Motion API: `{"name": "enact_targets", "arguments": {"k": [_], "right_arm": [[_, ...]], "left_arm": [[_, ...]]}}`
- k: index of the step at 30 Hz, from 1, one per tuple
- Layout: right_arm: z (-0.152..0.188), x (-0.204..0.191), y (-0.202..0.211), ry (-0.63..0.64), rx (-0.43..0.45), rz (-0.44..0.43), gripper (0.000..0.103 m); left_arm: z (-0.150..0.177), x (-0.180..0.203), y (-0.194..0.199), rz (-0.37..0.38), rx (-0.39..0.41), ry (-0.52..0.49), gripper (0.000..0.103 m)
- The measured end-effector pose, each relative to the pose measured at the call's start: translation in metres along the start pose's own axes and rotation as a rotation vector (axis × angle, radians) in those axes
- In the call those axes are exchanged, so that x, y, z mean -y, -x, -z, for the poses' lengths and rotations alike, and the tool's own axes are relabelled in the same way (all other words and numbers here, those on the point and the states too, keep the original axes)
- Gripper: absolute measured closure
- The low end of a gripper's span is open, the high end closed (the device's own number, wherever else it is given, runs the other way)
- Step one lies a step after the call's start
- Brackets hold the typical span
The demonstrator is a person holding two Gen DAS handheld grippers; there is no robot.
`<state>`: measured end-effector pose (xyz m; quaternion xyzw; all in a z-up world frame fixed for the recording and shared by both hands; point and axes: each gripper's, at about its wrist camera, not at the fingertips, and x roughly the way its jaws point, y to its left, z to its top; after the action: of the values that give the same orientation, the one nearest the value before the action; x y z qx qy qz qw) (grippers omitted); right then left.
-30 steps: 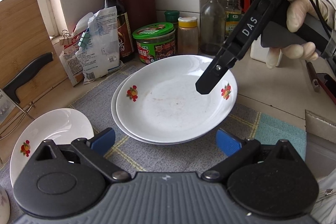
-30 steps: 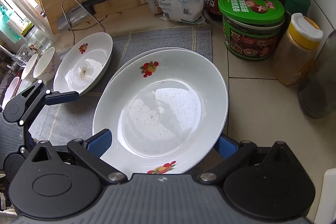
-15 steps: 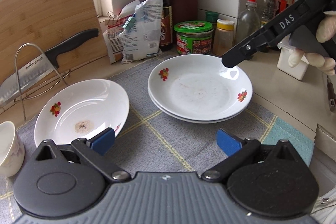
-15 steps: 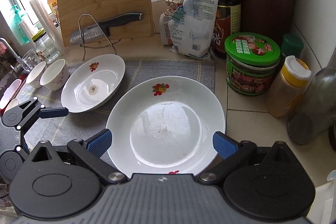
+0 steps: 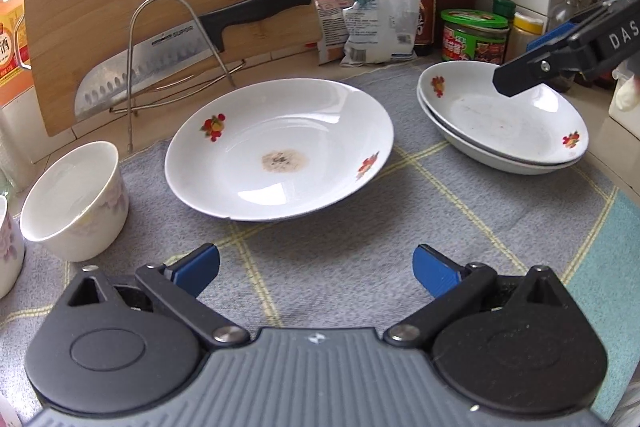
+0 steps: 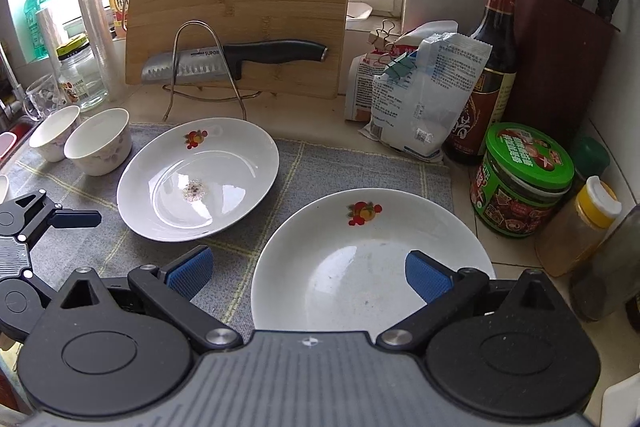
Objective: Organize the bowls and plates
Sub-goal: 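Move the right tool to the rim of the stained fruit-print plate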
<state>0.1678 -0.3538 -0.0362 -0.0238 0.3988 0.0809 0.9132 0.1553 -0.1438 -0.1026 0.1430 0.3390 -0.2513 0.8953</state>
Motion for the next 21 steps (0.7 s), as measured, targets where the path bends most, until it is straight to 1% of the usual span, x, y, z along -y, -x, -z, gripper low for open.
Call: {"name": "enact_targets", "arguments": {"k": [3, 7, 12, 15, 21], "right_arm": [[-0.005, -0.008, -0.007, 0.014, -0.016, 0.059, 0.0], [-0.014, -0.022, -0.015, 0.04, -0.037, 0.068, 0.0], [-0.029, -0.045, -0.027, 0.065, -0.038, 0.032, 0.0], [-0.035, -0.054, -0.036, 0.075, -0.049, -0.005, 0.0], [-0.046, -0.062, -0.061, 0.064, -0.089, -0.074, 0.0]], "left_arm": [[0.003, -0.011, -0.003, -0.006, 0.004, 0.016, 0.001], [0.005, -0.02, -0.01, -0.013, -0.003, 0.044, 0.001], [0.006, -0.027, -0.021, -0.006, -0.027, 0.074, 0.001], [0.007, -0.03, -0.023, 0.012, -0.025, 0.092, 0.001], [0.005, -0.029, -0.026, 0.008, -0.016, 0.097, 0.0]]}}
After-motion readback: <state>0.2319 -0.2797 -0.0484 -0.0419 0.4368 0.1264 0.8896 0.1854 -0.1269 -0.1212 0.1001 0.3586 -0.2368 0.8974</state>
